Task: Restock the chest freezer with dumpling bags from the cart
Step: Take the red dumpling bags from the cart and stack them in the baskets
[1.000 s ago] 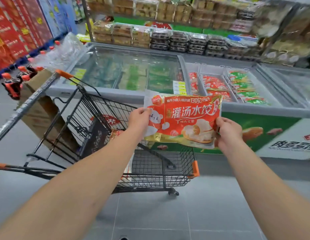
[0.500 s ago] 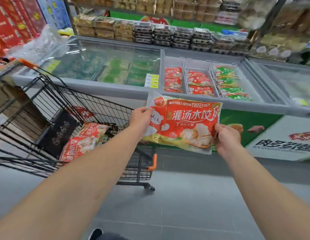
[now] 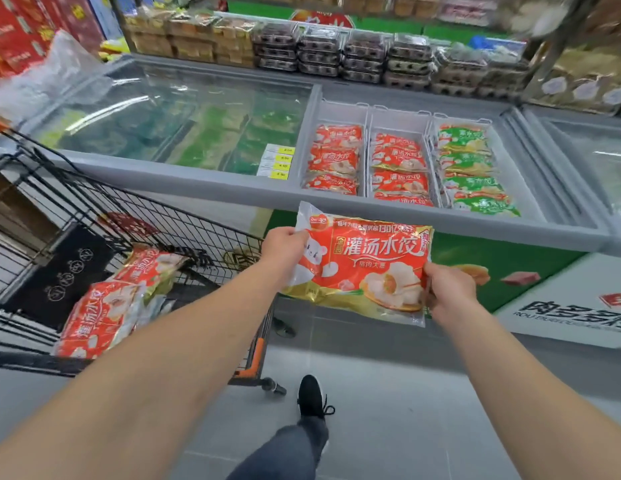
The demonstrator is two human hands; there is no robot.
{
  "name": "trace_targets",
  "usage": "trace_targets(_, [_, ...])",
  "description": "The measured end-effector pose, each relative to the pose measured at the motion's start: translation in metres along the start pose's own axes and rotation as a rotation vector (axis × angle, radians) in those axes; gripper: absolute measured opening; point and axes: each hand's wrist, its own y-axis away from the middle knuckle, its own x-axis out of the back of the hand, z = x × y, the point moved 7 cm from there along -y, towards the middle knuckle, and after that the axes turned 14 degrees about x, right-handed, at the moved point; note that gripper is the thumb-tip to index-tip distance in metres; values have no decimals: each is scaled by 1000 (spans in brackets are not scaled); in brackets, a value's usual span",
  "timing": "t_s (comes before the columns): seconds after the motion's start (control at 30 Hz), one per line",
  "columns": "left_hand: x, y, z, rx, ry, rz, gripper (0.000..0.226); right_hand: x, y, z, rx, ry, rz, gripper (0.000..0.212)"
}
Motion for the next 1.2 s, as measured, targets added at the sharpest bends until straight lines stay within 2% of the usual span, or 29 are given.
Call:
trace_targets(0.4, [-93, -145, 99, 95, -100, 9, 25, -63, -203, -23, -74, 99, -66, 12])
trace_targets(0.53, [-125, -180, 133, 111, -124, 17, 26, -76, -258, -34, -78, 115, -79, 4])
trace_targets(0.6, [-141, -203, 151, 132, -122, 42, 23, -84, -294, -40, -84, 106, -89, 3])
trace_targets(0.7, [-160, -232, 171, 146, -152, 78, 23, -100, -340, -46, -87, 133, -143, 13])
trace_targets(0.8, [-178, -264, 187, 162, -170, 123, 29, -119, -385, -47, -127, 102, -197, 9])
trace_targets(0.87, [-184, -282, 191, 158, -212, 172, 38, -133, -403, -44, -164, 76, -238, 8])
trace_targets(0.93, [-194, -300, 199, 163, -246, 212, 36, -146, -423, -42, -189, 74, -279, 10])
trace_targets(1.2, [-206, -354, 218, 225, -345, 318, 34, -197, -474, -21, -188, 299, -391, 14])
